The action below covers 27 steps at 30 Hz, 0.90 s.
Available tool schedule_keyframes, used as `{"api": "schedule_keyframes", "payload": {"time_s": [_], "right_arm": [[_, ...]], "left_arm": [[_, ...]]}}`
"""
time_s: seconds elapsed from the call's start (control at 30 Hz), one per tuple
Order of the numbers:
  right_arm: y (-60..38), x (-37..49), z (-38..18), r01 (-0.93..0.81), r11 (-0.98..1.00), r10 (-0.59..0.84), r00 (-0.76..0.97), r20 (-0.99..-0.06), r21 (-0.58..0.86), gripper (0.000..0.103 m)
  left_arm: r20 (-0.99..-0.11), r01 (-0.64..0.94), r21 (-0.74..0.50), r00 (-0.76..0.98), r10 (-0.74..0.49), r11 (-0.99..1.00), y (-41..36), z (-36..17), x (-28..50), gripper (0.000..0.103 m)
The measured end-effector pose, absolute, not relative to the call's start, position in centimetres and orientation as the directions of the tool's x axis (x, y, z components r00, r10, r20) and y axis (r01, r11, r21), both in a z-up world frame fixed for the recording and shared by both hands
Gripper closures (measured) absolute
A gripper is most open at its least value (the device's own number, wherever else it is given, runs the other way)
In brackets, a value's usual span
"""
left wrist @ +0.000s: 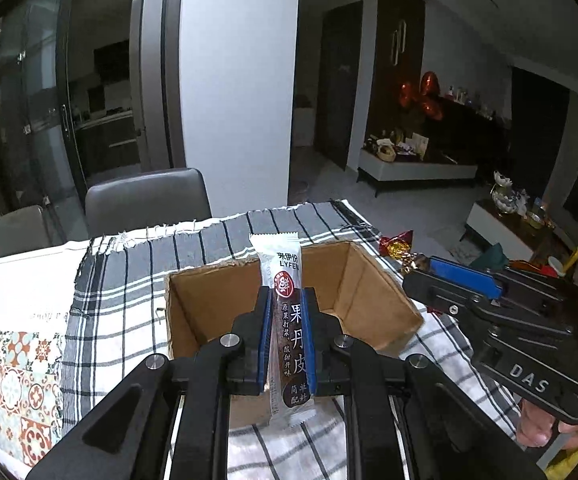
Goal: Organize snacks
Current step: 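Carry both items over the box and open both tools to release them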
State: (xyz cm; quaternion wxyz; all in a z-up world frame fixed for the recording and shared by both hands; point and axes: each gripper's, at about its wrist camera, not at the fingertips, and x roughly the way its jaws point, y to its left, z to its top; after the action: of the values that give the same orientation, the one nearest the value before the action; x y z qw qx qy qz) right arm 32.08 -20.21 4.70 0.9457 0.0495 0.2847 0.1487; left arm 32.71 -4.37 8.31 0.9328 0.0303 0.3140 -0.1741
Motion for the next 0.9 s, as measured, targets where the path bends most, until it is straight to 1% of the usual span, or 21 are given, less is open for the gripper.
{"api": "schedule_keyframes", "payload": {"time_s": [0.17, 0.2, 0.23, 0.27, 0.3, 0.37, 0.43, 0.6, 0.9], "right_arm": [[-20.2, 34.4, 3.9, -0.232, 0.958, 0.288, 0.781, -0.554, 0.17, 0.08], [-20.1, 34.5, 3.7, -0.221, 0.961, 0.276, 0.782, -0.559, 0.164, 0.079], [-20.0, 34.7, 3.5, -0.209, 0.966, 0.259, 0.783, -0.566, 0.153, 0.074], [-20.0, 34.8, 3.3, -0.189, 0.972, 0.233, 0.786, -0.572, 0.137, 0.056], [-20.0, 34.6, 3.3, -0.175, 0.976, 0.216, 0.795, -0.567, 0.128, 0.051], [-20.1, 34.1, 3.1, -0.169, 0.979, 0.202, 0.805, -0.557, 0.111, 0.05], [-20.2, 33.4, 2.9, -0.164, 0.981, 0.194, 0.807, -0.558, 0.104, 0.05], [-20.0, 29.8, 2.9, -0.164, 0.984, 0.178, 0.828, -0.531, 0.073, 0.05], [-20.2, 24.3, 2.8, -0.191, 0.977, 0.211, 0.823, -0.527, 0.093, 0.05]], "left_arm": [[-0.619, 0.325, -0.031, 0.736, -0.273, 0.945, -4.5, 7.1, 34.9, 0.086], [-0.625, 0.322, -0.029, 0.733, -0.269, 0.946, -4.4, 6.9, 35.2, 0.076], [-0.63, 0.319, -0.026, 0.73, -0.264, 0.947, -4.3, 6.7, 35.4, 0.067], [-0.627, 0.31, -0.024, 0.736, -0.256, 0.95, -4.1, 6.6, 35.4, 0.051], [-0.622, 0.299, -0.021, 0.744, -0.246, 0.954, -3.9, 6.6, 35.3, 0.046], [-0.62, 0.28, -0.008, 0.752, -0.224, 0.96, -3.5, 6.4, 34.8, 0.045], [-0.617, 0.285, -0.015, 0.752, -0.233, 0.959, -3.2, 6.4, 33.9, 0.045], [-0.577, 0.302, 0.024, 0.783, -0.233, 0.953, -3.1, 6.5, 30.4, 0.044], [-0.525, 0.351, 0.04, 0.804, -0.279, 0.936, -3.4, 6.9, 23.9, 0.043]]}}
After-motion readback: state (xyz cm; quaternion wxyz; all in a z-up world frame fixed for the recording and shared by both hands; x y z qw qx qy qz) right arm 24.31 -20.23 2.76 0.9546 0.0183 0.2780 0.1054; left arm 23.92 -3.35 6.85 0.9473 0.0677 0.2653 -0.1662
